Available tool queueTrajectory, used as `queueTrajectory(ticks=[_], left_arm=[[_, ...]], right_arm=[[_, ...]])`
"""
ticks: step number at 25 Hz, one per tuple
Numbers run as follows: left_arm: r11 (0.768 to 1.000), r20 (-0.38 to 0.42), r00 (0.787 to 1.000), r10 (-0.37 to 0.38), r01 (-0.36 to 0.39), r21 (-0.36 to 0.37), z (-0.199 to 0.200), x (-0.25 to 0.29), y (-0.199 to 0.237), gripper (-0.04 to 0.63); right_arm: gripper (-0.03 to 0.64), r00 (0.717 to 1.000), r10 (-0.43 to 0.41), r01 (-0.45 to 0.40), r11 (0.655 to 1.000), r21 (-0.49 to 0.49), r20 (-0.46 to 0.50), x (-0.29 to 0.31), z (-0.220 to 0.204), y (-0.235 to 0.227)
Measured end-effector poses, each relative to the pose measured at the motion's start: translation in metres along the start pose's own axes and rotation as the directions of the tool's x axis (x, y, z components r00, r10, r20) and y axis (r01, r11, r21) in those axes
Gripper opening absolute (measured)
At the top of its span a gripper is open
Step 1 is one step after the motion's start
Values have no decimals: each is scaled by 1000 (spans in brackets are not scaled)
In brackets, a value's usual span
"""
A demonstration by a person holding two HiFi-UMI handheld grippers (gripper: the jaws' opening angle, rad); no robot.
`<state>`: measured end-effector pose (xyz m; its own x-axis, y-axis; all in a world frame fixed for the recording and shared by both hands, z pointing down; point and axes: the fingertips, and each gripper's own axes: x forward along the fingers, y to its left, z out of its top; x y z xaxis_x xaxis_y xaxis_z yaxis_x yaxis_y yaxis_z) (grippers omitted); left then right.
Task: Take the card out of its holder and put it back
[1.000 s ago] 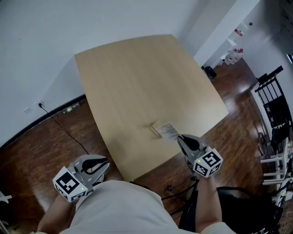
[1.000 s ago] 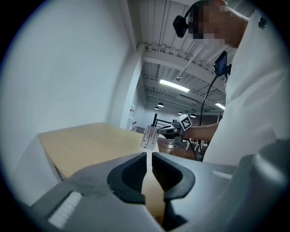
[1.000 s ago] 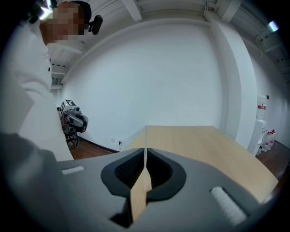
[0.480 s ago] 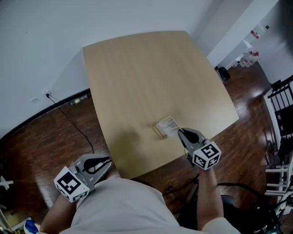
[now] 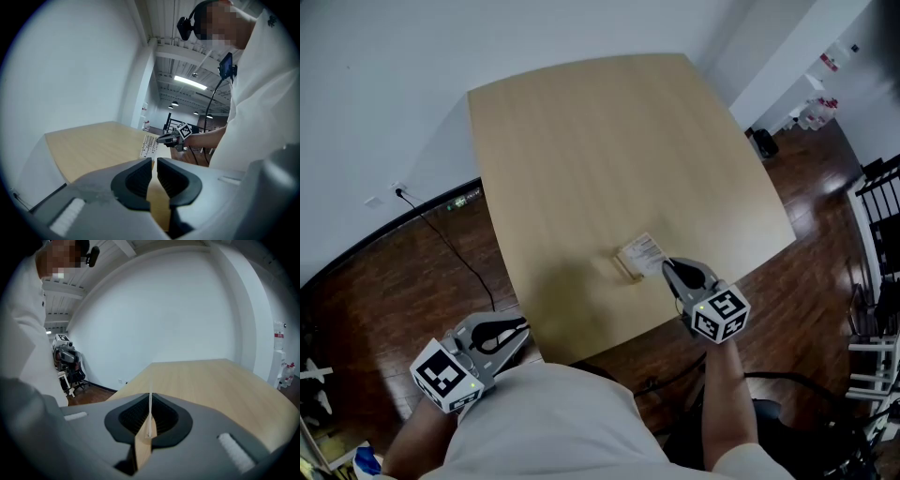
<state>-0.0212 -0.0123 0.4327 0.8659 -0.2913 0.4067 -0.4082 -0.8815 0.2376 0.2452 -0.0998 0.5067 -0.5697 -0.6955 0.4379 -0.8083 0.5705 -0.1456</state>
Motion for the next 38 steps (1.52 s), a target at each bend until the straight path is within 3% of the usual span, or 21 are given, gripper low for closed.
queueTrajectory(ticks=[10, 38], left_arm=[[1000, -13, 1000, -27, 27, 10, 4, 13, 2, 41], [1000, 17, 1000, -11, 10, 27, 5, 2, 2, 41]], right_arm=[[20, 1000, 0, 0, 1000, 8, 3, 6, -3, -1], [20, 998, -59, 59, 998, -10, -33, 4, -3, 1]])
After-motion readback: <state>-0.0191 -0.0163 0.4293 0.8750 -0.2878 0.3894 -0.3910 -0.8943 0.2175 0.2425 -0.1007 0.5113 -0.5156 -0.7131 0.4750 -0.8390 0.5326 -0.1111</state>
